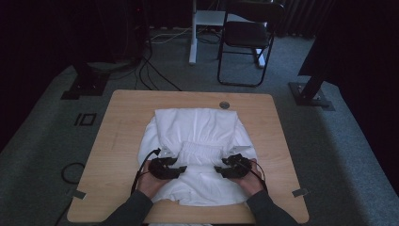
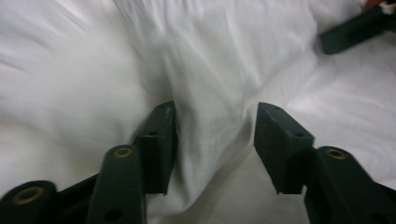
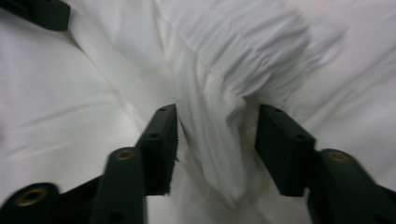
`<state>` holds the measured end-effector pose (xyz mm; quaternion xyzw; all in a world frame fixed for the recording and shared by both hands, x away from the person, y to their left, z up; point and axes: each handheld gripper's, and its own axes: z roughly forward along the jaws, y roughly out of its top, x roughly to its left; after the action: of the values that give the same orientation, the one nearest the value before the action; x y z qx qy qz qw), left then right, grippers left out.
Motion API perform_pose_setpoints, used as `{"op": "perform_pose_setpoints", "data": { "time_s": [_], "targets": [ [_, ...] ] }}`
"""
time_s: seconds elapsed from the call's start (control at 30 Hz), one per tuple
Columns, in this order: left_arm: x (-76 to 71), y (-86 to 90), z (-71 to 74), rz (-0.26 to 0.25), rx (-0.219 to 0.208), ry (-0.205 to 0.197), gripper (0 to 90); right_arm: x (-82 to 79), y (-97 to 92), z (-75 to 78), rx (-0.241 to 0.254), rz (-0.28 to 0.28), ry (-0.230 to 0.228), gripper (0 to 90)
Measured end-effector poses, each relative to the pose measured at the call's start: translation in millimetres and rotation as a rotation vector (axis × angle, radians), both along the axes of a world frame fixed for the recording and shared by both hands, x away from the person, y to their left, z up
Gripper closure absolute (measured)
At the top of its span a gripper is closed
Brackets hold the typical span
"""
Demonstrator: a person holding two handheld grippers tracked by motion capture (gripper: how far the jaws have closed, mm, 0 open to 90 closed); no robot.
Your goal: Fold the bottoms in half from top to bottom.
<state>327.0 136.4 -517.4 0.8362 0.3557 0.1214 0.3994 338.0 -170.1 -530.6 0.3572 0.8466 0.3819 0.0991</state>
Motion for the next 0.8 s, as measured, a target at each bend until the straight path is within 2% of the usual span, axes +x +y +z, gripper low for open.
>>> {"op": "perform_pose_setpoints", "data": {
  "time_s": [0.07, 0.13, 0.17, 0.2, 0.23, 0.27, 0.3, 0.33, 0.37, 0.4, 0.5, 0.57, 0.6, 0.63, 0.67, 0.7, 0.8],
  "targets": [
    [2.6, 6.2, 17.4, 0.021, -0.024, -0.046, 47.7, -2.4, -7.2, 14.2, 0.050, -0.007, -0.032, 43.6],
    [9.3, 10.7, 27.6, 0.049, -0.023, -0.069, 48.5, -1.5, -14.3, 28.6, 0.083, -0.031, -0.072, 43.5],
    [9.3, 10.7, 27.6, 0.049, -0.023, -0.069, 51.6, 0.0, -16.6, 33.1, 0.091, -0.043, -0.086, 48.4],
    [22.7, 12.7, 33.2, 0.096, -0.009, -0.067, 59.6, 4.7, -19.9, 38.7, 0.096, -0.070, -0.098, 66.1],
    [27.9, 12.2, 32.8, 0.104, 0.002, -0.061, 69.9, 9.9, -21.7, 41.2, 0.100, -0.086, -0.096, 77.4],
    [36.5, 8.8, 29.2, 0.121, 0.035, -0.060, 78.7, 14.9, -22.1, 41.6, 0.106, -0.099, -0.096, 87.5],
    [43.9, 5.4, 24.4, 0.123, 0.055, -0.046, 86.2, 25.2, -21.3, 39.3, 0.095, -0.121, -0.090, 89.9],
    [49.1, 2.5, 20.1, 0.119, 0.056, -0.025, 89.3, 33.9, -18.6, 36.2, 0.077, -0.131, -0.075, 89.9],
    [49.1, 2.5, 20.1, 0.119, 0.056, -0.025, 89.7, 33.9, -18.6, 36.2, 0.077, -0.131, -0.075, 89.9],
    [60.2, -7.6, 6.1, 0.107, 0.080, 0.007, 89.6, 49.1, -11.3, 27.7, 0.034, -0.152, -0.079, 89.9],
    [69.5, -14.3, -10.0, 0.100, 0.109, 0.047, 88.4, 67.8, -2.9, 12.8, -0.020, -0.175, -0.051, 89.9],
    [71.4, -14.9, -14.6, 0.095, 0.109, 0.058, 86.8, 71.4, -2.0, 8.9, -0.023, -0.177, -0.035, 89.8],
    [71.4, -14.9, -14.6, 0.095, 0.109, 0.058, 86.8, 75.1, -1.6, 3.7, -0.024, -0.165, -0.004, 89.8],
    [72.1, -15.0, -22.8, 0.069, 0.101, 0.064, 86.8, 75.1, -1.6, 3.7, -0.024, -0.165, -0.004, 89.8],
    [71.0, -14.1, -22.9, 0.066, 0.087, 0.063, 84.9, 76.6, -4.2, -5.0, 0.007, -0.155, 0.044, 89.8],
    [68.8, -13.3, -21.7, 0.063, 0.079, 0.059, 83.6, 74.7, -7.2, -5.6, 0.043, -0.153, 0.059, 89.8],
    [55.7, -13.4, -15.3, 0.041, 0.064, 0.027, 80.9, 64.4, -15.7, -1.4, 0.119, -0.114, 0.064, 89.6]
  ]
}}
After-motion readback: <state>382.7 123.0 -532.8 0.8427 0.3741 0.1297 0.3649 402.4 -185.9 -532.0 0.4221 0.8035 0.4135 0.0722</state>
